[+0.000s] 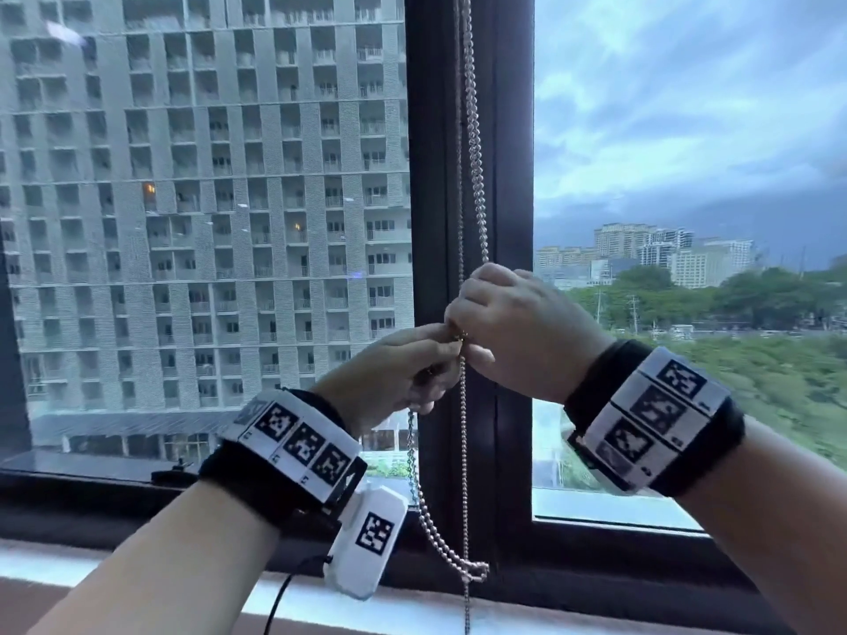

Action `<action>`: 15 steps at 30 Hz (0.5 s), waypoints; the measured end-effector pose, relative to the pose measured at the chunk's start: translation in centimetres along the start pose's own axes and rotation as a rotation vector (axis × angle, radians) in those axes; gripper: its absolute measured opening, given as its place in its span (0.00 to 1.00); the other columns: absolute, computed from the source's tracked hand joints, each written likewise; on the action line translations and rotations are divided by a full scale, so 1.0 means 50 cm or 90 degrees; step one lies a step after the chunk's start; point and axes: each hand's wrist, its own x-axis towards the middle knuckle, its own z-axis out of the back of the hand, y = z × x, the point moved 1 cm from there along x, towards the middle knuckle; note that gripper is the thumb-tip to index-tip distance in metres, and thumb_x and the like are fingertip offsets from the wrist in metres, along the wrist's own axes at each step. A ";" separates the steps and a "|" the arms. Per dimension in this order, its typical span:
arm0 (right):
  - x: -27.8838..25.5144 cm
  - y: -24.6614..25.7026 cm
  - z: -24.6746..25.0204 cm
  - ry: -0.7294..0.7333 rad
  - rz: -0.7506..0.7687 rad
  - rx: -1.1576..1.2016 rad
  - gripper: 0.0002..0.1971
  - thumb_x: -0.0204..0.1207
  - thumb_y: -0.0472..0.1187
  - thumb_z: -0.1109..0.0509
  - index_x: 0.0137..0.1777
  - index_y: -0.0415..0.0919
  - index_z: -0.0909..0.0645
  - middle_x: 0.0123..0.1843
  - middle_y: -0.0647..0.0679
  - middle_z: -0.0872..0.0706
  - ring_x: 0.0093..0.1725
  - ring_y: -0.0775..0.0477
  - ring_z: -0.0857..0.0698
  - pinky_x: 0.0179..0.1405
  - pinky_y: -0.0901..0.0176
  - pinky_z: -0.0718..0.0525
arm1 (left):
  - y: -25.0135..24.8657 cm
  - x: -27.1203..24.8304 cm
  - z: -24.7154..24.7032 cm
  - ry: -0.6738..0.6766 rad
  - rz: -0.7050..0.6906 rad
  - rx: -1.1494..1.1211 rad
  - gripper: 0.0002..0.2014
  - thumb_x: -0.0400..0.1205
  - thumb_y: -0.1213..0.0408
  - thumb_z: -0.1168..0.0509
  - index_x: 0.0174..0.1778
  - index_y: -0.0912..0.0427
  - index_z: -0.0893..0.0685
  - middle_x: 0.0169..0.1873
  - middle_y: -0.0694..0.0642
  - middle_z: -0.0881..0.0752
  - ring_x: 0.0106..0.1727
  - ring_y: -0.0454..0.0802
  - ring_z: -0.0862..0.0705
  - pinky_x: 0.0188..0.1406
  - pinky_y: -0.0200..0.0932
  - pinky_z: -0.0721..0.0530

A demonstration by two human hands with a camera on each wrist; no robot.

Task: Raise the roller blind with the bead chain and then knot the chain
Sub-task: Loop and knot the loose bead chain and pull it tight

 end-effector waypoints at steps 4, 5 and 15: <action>0.001 -0.036 0.020 -0.077 -0.183 0.309 0.07 0.74 0.41 0.32 0.38 0.39 0.19 0.32 0.53 0.21 0.33 0.56 0.25 0.36 0.63 0.29 | -0.003 -0.004 0.019 -0.041 -0.040 -0.100 0.12 0.79 0.70 0.44 0.56 0.54 0.26 0.24 0.50 0.25 0.18 0.40 0.36 0.18 0.34 0.40; 0.000 -0.043 0.023 -0.102 -0.234 0.387 0.07 0.75 0.39 0.31 0.36 0.40 0.19 0.29 0.55 0.23 0.29 0.59 0.28 0.32 0.62 0.31 | -0.009 -0.004 0.023 -0.051 -0.063 -0.121 0.11 0.78 0.71 0.44 0.52 0.53 0.25 0.25 0.51 0.25 0.18 0.40 0.37 0.18 0.36 0.43; 0.020 -0.049 0.038 -0.244 -0.474 1.031 0.11 0.76 0.37 0.37 0.31 0.41 0.25 0.26 0.50 0.24 0.29 0.52 0.23 0.22 0.64 0.29 | -0.103 0.051 0.008 -0.256 -0.221 0.377 0.14 0.84 0.67 0.45 0.45 0.58 0.12 0.19 0.50 0.31 0.19 0.44 0.40 0.18 0.39 0.42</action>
